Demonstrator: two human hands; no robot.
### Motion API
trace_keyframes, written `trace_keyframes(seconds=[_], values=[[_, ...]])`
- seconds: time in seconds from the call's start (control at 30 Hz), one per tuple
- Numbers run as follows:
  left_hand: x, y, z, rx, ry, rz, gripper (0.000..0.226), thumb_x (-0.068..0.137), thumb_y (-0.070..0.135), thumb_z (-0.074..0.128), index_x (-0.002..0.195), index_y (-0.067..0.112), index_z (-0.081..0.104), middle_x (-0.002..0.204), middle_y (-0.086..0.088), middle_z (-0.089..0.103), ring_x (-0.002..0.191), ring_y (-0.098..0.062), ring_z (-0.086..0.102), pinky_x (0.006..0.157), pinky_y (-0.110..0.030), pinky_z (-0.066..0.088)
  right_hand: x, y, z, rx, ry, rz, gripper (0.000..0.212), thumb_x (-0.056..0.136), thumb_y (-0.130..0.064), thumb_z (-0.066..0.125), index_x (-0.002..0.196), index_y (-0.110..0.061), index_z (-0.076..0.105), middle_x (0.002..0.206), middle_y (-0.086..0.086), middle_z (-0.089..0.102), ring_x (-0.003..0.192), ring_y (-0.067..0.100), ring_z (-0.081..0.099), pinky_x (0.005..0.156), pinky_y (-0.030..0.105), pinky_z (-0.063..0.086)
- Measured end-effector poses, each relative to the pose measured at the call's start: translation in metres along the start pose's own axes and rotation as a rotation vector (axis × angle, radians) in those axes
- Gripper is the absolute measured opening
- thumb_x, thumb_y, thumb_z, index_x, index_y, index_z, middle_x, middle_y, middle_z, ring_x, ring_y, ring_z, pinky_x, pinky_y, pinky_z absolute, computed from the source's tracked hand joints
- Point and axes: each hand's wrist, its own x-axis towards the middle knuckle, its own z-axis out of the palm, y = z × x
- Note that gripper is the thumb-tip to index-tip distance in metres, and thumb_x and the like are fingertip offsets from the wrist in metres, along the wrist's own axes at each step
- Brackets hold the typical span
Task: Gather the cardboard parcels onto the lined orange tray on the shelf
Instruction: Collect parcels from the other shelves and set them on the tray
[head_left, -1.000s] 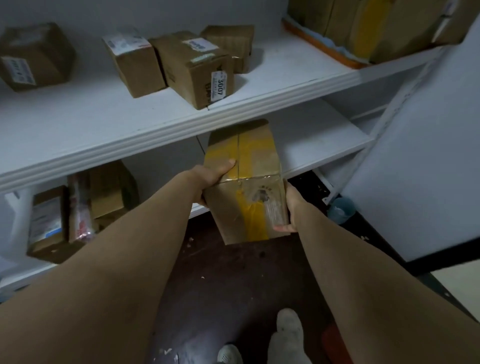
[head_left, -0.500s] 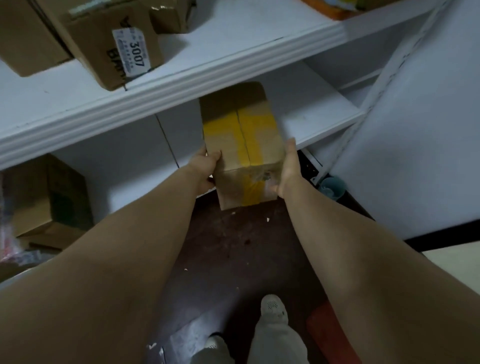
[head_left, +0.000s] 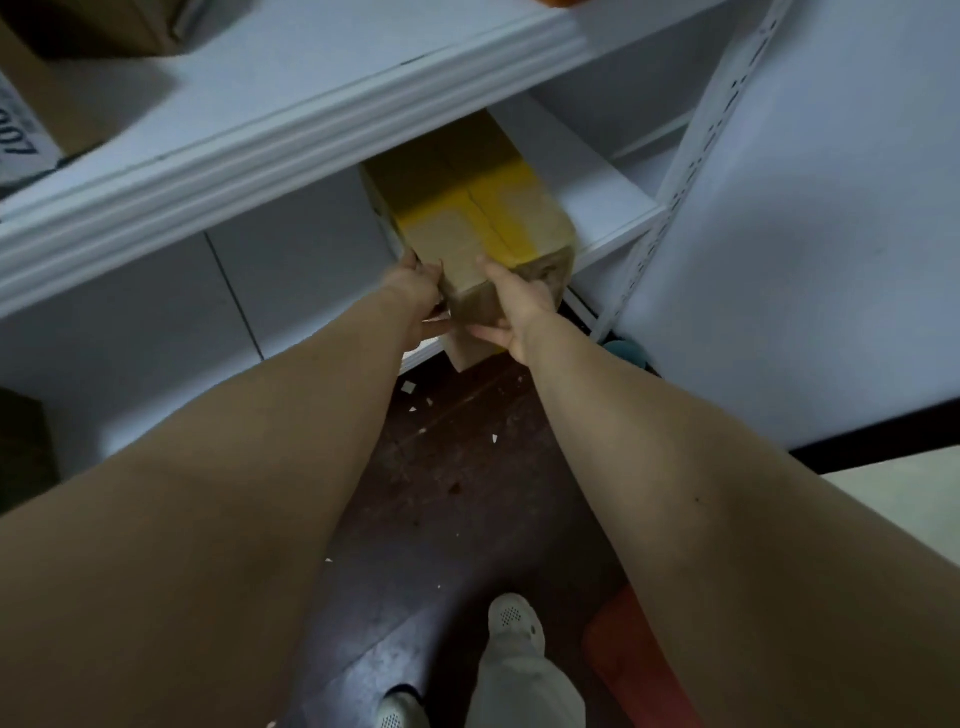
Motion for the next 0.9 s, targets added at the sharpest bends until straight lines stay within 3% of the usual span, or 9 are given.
trace_keyframes(seconds=[0.07, 0.17, 0.33, 0.4, 0.47, 0.57, 0.67, 0.8, 0.9], values=[[0.005, 0.009, 0.015, -0.028, -0.008, -0.002, 0.051, 0.103, 0.022, 0.037, 0.151, 0.029, 0.02, 0.119, -0.005, 0.045, 0.108, -0.024, 0.054, 0.079, -0.038, 0.054, 0.009, -0.009, -0.009, -0.034, 0.029, -0.001, 0.075, 0.083, -0.041, 0.071, 0.142, -0.01, 0.037, 0.139, 0.012, 0.044, 0.124, 0.032, 0.046, 0.087, 0.046, 0.056], [0.011, 0.022, 0.036, -0.053, -0.022, 0.003, 0.047, 0.103, 0.019, 0.038, 0.148, 0.025, 0.027, 0.112, -0.005, 0.043, 0.108, -0.026, 0.054, 0.077, -0.037, 0.055, 0.022, -0.022, -0.016, -0.048, 0.053, -0.011, 0.075, 0.082, -0.044, 0.071, 0.141, -0.011, 0.038, 0.134, 0.011, 0.051, 0.117, 0.031, 0.055, 0.086, 0.047, 0.057], [0.023, 0.036, 0.058, -0.064, -0.029, 0.046, 0.051, 0.103, 0.009, 0.038, 0.15, 0.023, 0.025, 0.127, 0.0, 0.046, 0.121, -0.022, 0.053, 0.087, -0.035, 0.055, 0.035, -0.041, -0.018, -0.024, 0.042, -0.039, 0.065, 0.087, -0.045, 0.065, 0.136, -0.011, 0.043, 0.119, 0.014, 0.061, 0.094, 0.03, 0.069, 0.056, 0.031, 0.061], [0.03, 0.038, 0.058, -0.037, -0.016, 0.073, 0.059, 0.101, 0.004, 0.041, 0.151, 0.027, 0.021, 0.147, -0.003, 0.041, 0.122, -0.022, 0.053, 0.095, -0.029, 0.051, 0.04, -0.049, -0.018, -0.035, 0.03, -0.063, 0.053, 0.091, -0.039, 0.061, 0.133, -0.009, 0.047, 0.121, 0.011, 0.06, 0.102, 0.029, 0.066, 0.07, 0.031, 0.062], [0.028, 0.039, 0.056, 0.023, -0.016, 0.095, 0.06, 0.099, 0.002, 0.043, 0.15, 0.029, 0.025, 0.149, -0.004, 0.041, 0.117, -0.021, 0.054, 0.089, -0.026, 0.049, 0.043, -0.054, -0.018, -0.063, 0.057, -0.106, 0.043, 0.095, -0.031, 0.057, 0.131, -0.008, 0.049, 0.117, 0.009, 0.06, 0.105, 0.026, 0.062, 0.089, 0.035, 0.056], [0.013, 0.043, 0.051, 0.089, -0.062, 0.089, 0.057, 0.099, 0.004, 0.045, 0.149, 0.028, 0.03, 0.14, -0.003, 0.048, 0.106, -0.02, 0.052, 0.076, -0.027, 0.05, 0.035, -0.058, -0.011, -0.177, 0.072, -0.134, 0.031, 0.097, -0.024, 0.053, 0.123, -0.009, 0.055, 0.102, 0.007, 0.061, 0.094, 0.023, 0.06, 0.095, 0.038, 0.052], [-0.015, 0.054, 0.039, 0.167, -0.076, 0.072, 0.042, 0.1, 0.01, 0.045, 0.141, 0.021, 0.043, 0.103, -0.002, 0.058, 0.093, -0.021, 0.055, 0.078, -0.029, 0.052, 0.01, -0.064, 0.001, -0.315, 0.089, -0.114, 0.021, 0.094, -0.021, 0.052, 0.109, -0.009, 0.06, 0.101, 0.011, 0.067, 0.088, 0.025, 0.063, 0.09, 0.044, 0.055], [-0.063, 0.084, 0.007, 0.252, -0.074, 0.08, 0.029, 0.096, 0.011, 0.052, 0.124, 0.016, 0.057, 0.109, -0.007, 0.065, 0.074, -0.014, 0.059, 0.063, -0.024, 0.052, -0.051, -0.086, 0.028, -0.497, 0.061, -0.219, 0.017, 0.091, -0.012, 0.051, 0.105, -0.008, 0.06, 0.105, 0.018, 0.066, 0.081, 0.027, 0.062, 0.066, 0.035, 0.057], [-0.095, 0.106, -0.013, 0.3, -0.087, 0.1, 0.029, 0.092, 0.005, 0.055, 0.118, 0.01, 0.064, 0.101, -0.007, 0.069, 0.078, -0.015, 0.063, 0.065, -0.024, 0.05, -0.084, -0.106, 0.046, -0.569, 0.025, -0.308, 0.029, 0.088, -0.012, 0.058, 0.115, -0.003, 0.06, 0.111, 0.019, 0.066, 0.09, 0.034, 0.067, 0.058, 0.035, 0.057]])
